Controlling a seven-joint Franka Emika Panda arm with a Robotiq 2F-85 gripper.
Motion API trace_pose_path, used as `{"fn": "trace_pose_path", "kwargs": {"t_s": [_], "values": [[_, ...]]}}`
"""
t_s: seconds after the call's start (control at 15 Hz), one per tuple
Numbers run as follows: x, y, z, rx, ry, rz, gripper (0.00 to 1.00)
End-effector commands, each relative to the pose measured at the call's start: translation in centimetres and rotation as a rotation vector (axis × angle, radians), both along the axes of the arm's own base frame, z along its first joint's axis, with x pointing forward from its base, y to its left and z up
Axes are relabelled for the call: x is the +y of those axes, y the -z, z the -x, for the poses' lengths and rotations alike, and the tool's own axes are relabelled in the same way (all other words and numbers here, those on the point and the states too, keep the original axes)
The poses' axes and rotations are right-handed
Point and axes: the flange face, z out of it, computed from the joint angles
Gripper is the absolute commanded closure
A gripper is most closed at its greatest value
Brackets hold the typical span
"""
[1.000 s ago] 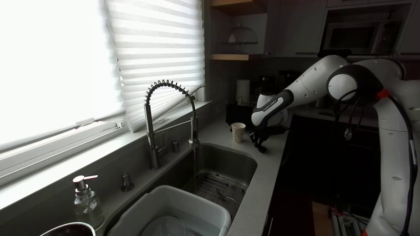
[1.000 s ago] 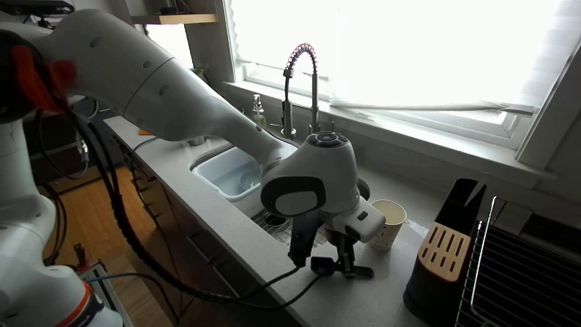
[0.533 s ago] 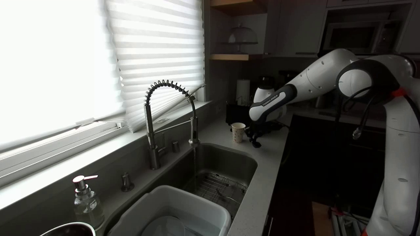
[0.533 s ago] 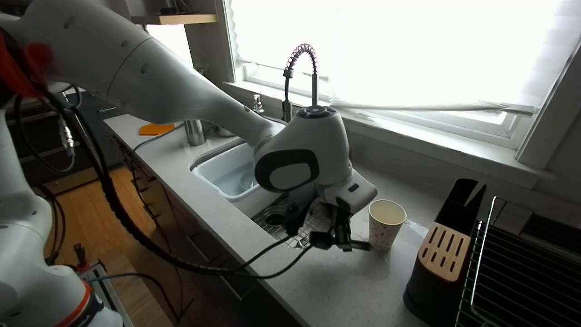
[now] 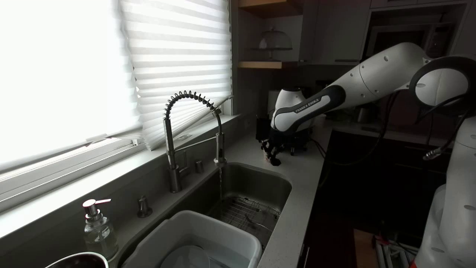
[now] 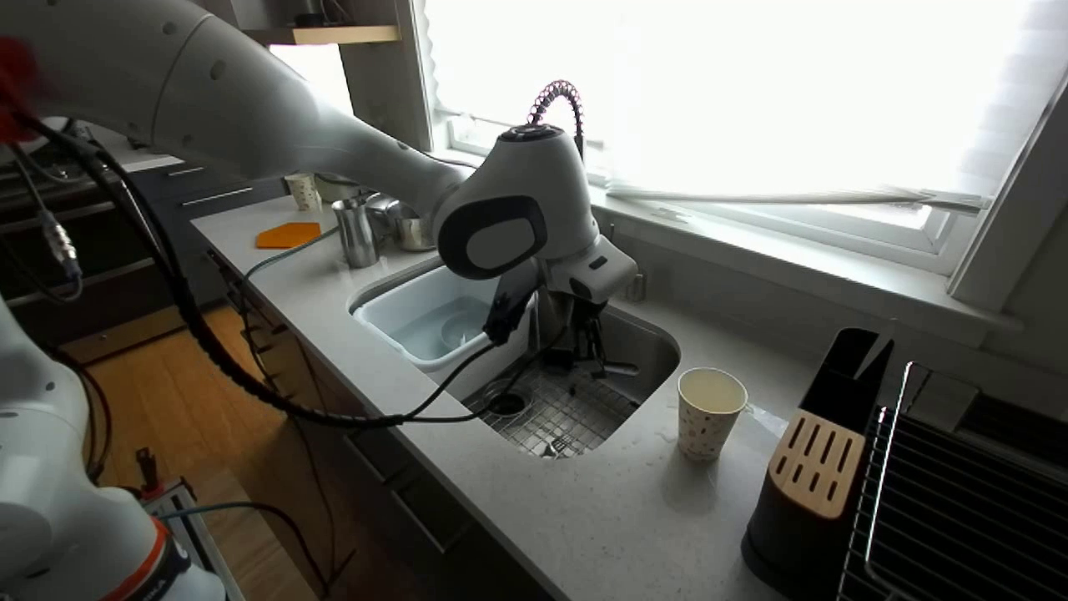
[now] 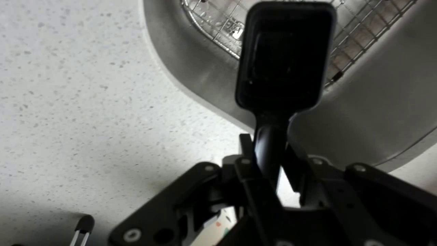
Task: Pick up the black scoop and use it to move one scoop of water from the tap into the styrofoam cup
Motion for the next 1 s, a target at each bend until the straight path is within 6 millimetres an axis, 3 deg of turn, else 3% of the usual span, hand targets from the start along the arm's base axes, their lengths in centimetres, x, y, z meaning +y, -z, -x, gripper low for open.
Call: {"fn": "trace_pose_path", "kwargs": {"t_s": [0.0,0.13,0.53,0.6,0.93], "values": [[1.0,-0.2,-0.6,-0.013,0.002,-0.012,0.74],[2.4,-0.3,-1.3,-0.023,0.003,-0.025,0.74],[2.3,-0.3,-1.2,-0.024,0.010,-0.026,0.74],[2.3,-0.3,-1.2,-0.024,0.010,-0.026,0.94],[3.9,-0.6,-3.6,-0.158,-0.054,-0.091,0.94]]}}
